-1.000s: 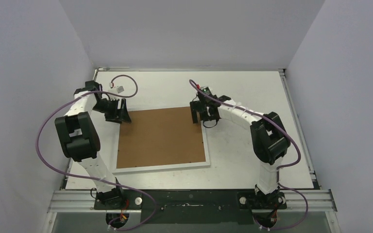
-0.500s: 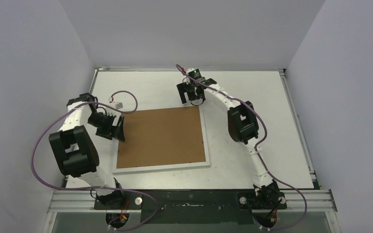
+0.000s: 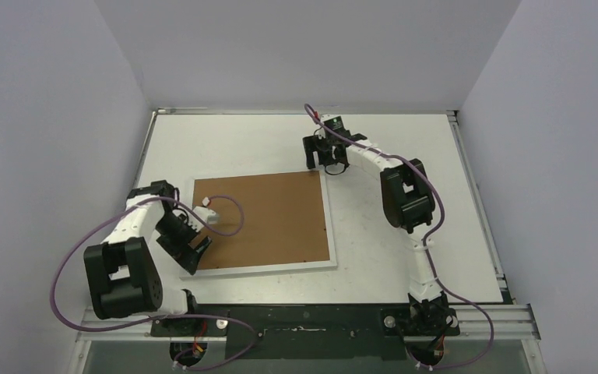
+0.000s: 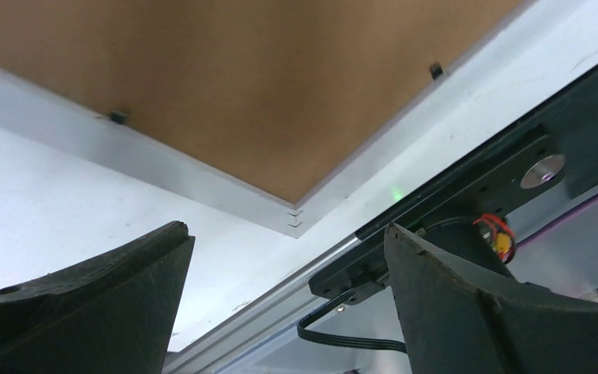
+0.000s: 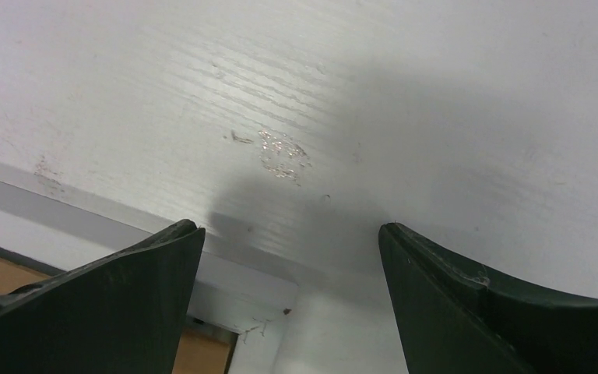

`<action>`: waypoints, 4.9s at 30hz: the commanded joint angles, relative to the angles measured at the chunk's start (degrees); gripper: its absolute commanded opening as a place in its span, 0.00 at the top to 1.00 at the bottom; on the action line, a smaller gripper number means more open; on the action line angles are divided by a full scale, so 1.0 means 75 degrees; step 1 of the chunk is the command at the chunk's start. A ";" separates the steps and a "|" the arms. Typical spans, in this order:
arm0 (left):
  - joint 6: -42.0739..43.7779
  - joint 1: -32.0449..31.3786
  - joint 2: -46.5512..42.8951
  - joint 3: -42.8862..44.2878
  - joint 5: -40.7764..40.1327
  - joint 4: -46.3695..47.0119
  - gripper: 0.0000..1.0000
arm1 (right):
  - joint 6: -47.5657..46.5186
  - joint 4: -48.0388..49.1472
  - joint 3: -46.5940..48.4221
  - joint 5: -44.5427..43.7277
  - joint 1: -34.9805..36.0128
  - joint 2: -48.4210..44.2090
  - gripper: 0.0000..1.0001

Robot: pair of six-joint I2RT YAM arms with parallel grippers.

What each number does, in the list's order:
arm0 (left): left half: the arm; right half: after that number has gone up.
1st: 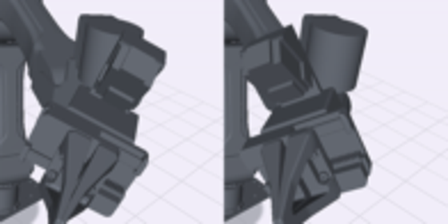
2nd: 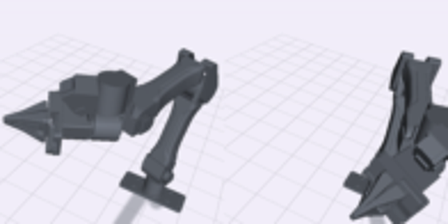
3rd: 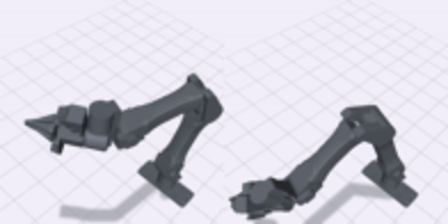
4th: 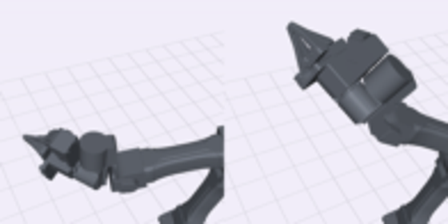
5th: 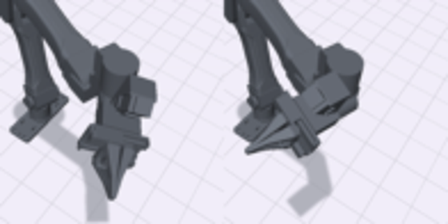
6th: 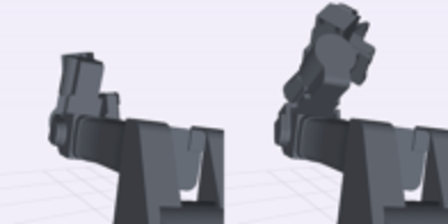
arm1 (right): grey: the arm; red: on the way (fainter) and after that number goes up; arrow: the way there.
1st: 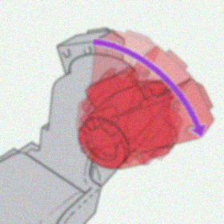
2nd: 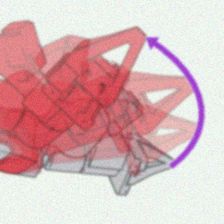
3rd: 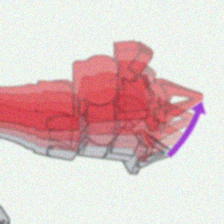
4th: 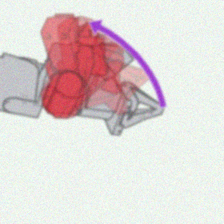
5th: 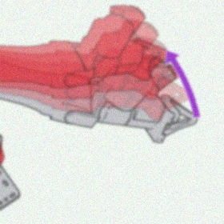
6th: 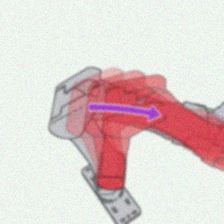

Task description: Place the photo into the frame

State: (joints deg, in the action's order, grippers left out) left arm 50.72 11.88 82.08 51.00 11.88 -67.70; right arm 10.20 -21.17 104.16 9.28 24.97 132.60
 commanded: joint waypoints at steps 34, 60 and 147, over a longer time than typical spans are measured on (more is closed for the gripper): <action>-0.1350 -0.1844 0.2883 0.2153 -0.3948 0.6082 0.07 | 0.2205 0.2762 -0.8077 0.1443 0.0332 -0.4808 0.23; -0.4742 -0.0657 0.3949 0.6768 0.0980 0.2014 0.04 | 0.3272 0.3468 -0.3989 0.3545 -0.0777 -0.3112 0.21; -0.4756 -0.2252 0.5230 0.4561 0.0216 0.3860 0.44 | 0.3094 0.1822 -0.2455 0.3751 0.0363 -0.0465 0.23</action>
State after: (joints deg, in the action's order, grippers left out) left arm 11.75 -1.41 117.05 86.50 12.86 -44.42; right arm 34.76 -2.61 86.32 38.11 22.94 123.61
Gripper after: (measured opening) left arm 0.564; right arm 0.774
